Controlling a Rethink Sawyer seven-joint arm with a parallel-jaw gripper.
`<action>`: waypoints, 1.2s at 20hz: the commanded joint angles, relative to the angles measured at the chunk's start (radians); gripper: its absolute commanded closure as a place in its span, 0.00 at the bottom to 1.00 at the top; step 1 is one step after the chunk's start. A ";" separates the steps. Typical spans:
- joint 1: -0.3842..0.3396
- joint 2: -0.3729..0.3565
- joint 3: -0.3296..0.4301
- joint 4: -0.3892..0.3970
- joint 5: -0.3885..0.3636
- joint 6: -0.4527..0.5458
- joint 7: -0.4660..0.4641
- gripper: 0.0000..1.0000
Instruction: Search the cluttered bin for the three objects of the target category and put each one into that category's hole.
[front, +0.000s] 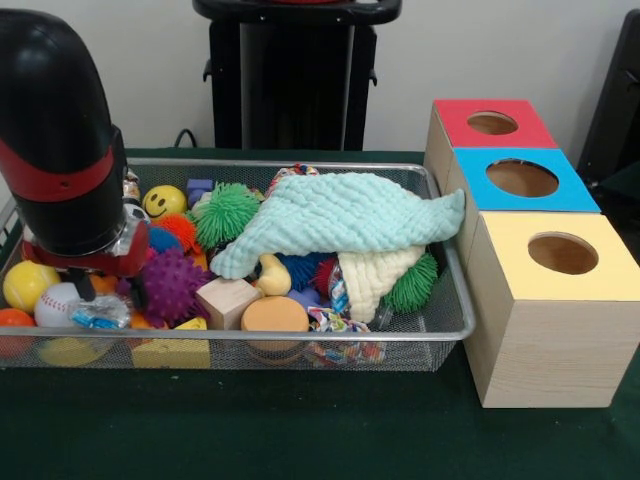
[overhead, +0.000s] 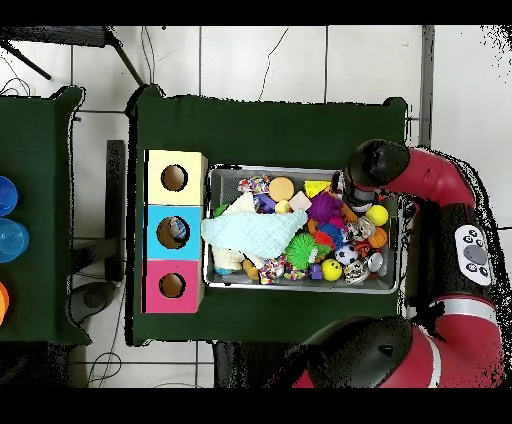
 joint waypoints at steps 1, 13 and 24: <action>-0.026 -0.143 0.004 0.259 -0.010 -0.229 0.044 0.00; -0.040 -0.220 -0.009 0.411 -0.009 -0.326 0.033 0.00; -0.061 -0.154 0.011 0.331 -0.022 -0.336 -0.021 0.00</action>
